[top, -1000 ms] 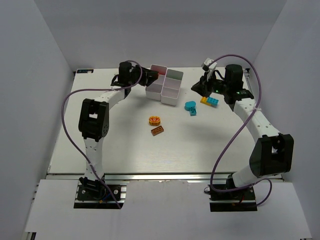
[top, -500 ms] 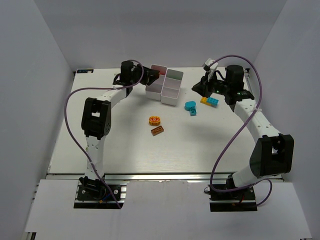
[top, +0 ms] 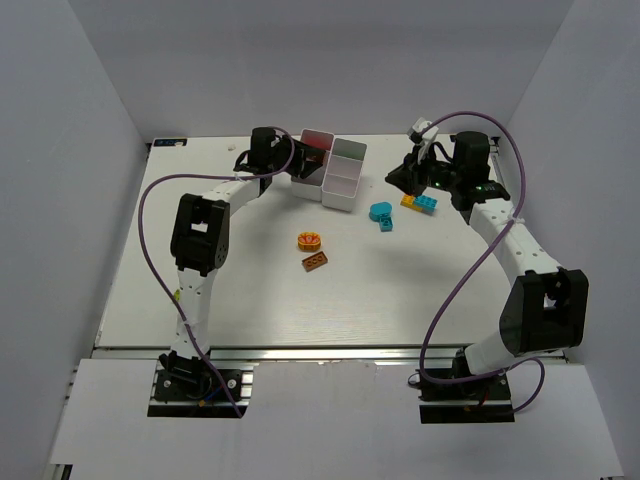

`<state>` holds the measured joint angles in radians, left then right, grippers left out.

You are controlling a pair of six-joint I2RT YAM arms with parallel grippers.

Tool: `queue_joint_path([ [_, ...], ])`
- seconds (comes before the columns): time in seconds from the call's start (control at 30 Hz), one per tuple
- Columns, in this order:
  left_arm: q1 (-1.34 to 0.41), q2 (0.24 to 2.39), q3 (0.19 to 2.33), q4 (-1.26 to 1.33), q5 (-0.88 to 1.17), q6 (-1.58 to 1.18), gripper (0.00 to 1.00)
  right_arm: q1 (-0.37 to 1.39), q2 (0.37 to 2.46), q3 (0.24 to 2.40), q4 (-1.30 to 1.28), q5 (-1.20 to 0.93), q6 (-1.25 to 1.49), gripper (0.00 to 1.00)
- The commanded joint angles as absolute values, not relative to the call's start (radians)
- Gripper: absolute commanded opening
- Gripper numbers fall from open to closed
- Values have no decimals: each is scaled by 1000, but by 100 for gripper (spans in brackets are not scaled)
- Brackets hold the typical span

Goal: Sort the legos into containers by color

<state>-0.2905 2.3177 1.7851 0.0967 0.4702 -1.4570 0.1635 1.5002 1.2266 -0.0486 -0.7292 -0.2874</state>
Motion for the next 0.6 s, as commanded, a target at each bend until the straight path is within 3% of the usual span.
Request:
queue_joint_path([
  [0.0,-293,2278,1824,86,460,-1447,54,158,1468,1216,-11,-758,-272,23],
  [0.3,-295,2244,1821,100,454,-1453,56,158,1470,1218,-11,-770,-264,23],
  [0.4,-291,2204,1827,115,459,-1451,50,158,1470,1229,-26,-791,-290,35],
  [0.43,-291,2189,1839,109,462,-1441,46,160,1470,1232,-35,-831,-305,48],
  [0.47,-290,2151,1842,92,474,-1402,28,158,1471,1238,-67,-865,-355,64],
  [0.57,-278,2070,1838,0,471,-1240,2,170,1477,1250,-152,-1052,-475,80],
])
